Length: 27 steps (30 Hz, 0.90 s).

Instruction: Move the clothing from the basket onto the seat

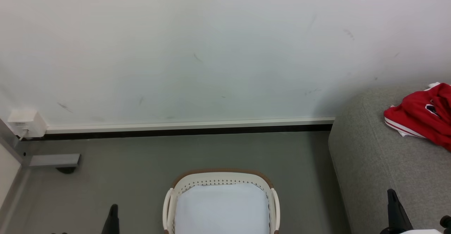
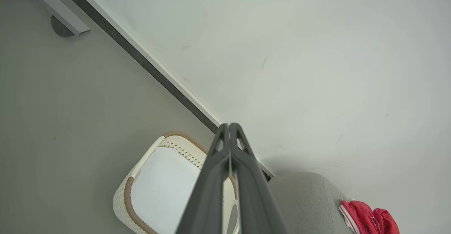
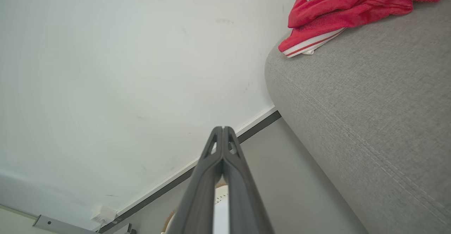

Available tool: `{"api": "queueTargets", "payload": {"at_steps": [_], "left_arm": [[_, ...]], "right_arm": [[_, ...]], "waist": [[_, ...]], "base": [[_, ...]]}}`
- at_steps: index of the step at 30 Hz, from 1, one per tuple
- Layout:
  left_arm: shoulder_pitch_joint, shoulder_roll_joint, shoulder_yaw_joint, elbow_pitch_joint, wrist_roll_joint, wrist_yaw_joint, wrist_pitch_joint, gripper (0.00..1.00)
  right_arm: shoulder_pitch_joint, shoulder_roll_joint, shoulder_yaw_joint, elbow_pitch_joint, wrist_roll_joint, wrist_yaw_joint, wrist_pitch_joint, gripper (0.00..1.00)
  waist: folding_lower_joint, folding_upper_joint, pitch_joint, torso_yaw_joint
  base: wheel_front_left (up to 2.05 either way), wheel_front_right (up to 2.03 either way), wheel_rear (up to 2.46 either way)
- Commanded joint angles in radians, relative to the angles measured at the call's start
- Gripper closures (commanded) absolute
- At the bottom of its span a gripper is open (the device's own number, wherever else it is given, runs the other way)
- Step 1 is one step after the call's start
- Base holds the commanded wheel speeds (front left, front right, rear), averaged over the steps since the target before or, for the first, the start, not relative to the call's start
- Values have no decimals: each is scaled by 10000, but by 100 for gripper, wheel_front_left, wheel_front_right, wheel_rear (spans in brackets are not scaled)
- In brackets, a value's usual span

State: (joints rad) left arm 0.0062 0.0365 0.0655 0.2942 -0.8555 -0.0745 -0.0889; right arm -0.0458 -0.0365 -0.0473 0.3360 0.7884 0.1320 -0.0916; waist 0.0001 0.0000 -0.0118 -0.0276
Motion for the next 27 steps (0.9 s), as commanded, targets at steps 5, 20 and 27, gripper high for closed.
{"api": "queueTargets", "payload": {"at_steps": [5,20,27], "left_arm": [[-292,103,105,-165,-900,-109,198,100],[-509,119,192,-254,-2430,-220,625,100],[-605,128,235,-292,-3139,-269,825,100]], "right_arm": [[-304,-109,-115,-232,914,-9,216,100],[-415,-128,-245,-408,2625,-11,651,100],[-451,-135,-309,-478,3385,-13,836,100]], "waist": [[0,0,9,18],[0,0,34,63],[-1,0,46,86]], "base": [[0,0,0],[0,0,0],[0,0,0]]}}
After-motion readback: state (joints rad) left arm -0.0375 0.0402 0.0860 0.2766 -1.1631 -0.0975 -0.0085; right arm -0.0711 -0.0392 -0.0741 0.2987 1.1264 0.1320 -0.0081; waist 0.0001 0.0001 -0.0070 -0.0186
